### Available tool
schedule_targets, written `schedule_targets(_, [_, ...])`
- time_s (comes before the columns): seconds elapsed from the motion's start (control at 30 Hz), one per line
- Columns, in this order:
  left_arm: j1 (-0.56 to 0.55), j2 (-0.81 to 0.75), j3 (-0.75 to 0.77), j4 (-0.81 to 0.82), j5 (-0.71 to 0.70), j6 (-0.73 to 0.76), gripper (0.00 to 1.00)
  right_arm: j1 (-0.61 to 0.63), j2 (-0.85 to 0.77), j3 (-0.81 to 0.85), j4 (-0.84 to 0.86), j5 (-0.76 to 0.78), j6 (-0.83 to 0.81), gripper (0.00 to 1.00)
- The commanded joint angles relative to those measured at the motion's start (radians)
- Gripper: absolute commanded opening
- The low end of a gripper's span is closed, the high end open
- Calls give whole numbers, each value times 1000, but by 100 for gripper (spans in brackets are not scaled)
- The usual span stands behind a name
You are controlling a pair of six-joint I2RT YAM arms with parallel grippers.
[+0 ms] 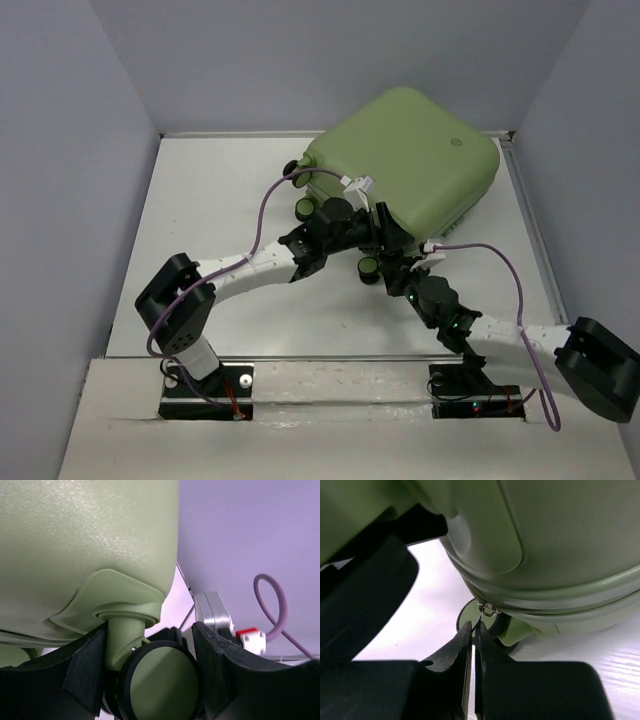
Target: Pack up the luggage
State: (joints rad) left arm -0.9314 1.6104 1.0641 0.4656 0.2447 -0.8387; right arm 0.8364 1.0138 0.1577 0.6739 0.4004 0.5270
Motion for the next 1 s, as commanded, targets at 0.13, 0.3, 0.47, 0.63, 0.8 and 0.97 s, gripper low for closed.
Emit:
schedule_targets(0.13, [-40, -4, 171, 475, 128, -115, 6, 217, 353, 212, 671, -109, -32, 7])
schedule_targets(0.3, [-55, -23, 116, 560, 99, -151, 6, 217, 526, 321, 857, 15, -36, 7])
schedule_targets(0.47, [-57, -56, 45, 587, 97, -162, 6, 208, 622, 303, 984, 25, 27, 25])
schedule_targets(0.63, [-29, -157, 33, 282, 71, 24, 75, 208, 406, 96, 597, 95, 149, 87])
schedule_targets(0.8, [-23, -288, 49, -107, -167, 338, 99, 208, 59, 149, -83, 71, 211, 96])
schedule_targets(0.97, [54, -462, 44, -392, -378, 429, 99, 208, -52, 227, -450, -18, 214, 97])
